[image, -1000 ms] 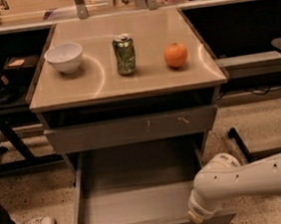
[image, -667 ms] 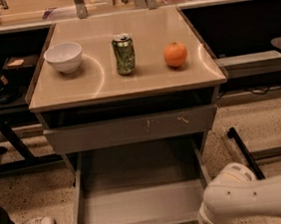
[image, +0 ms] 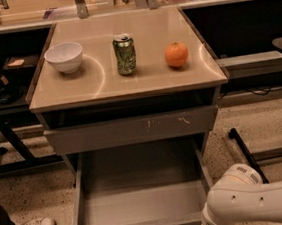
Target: Open middle drawer
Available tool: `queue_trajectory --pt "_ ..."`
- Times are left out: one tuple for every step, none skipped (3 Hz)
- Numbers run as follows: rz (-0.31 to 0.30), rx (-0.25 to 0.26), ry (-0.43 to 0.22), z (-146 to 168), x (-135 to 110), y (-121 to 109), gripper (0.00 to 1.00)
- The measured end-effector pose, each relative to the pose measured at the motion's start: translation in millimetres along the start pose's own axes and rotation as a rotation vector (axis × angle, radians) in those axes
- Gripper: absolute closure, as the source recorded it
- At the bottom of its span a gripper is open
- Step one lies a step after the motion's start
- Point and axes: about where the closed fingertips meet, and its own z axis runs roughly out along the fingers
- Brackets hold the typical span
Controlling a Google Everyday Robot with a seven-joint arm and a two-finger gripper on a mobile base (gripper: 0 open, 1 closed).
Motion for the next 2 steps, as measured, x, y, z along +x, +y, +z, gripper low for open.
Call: queue_trajectory --pt "-0.01 -0.029 -0.025 9.2 -21.6 -9.9 1.0" --pt "0.008 -0.086 -0.028 38.0 -35.7 -19.8 1.0"
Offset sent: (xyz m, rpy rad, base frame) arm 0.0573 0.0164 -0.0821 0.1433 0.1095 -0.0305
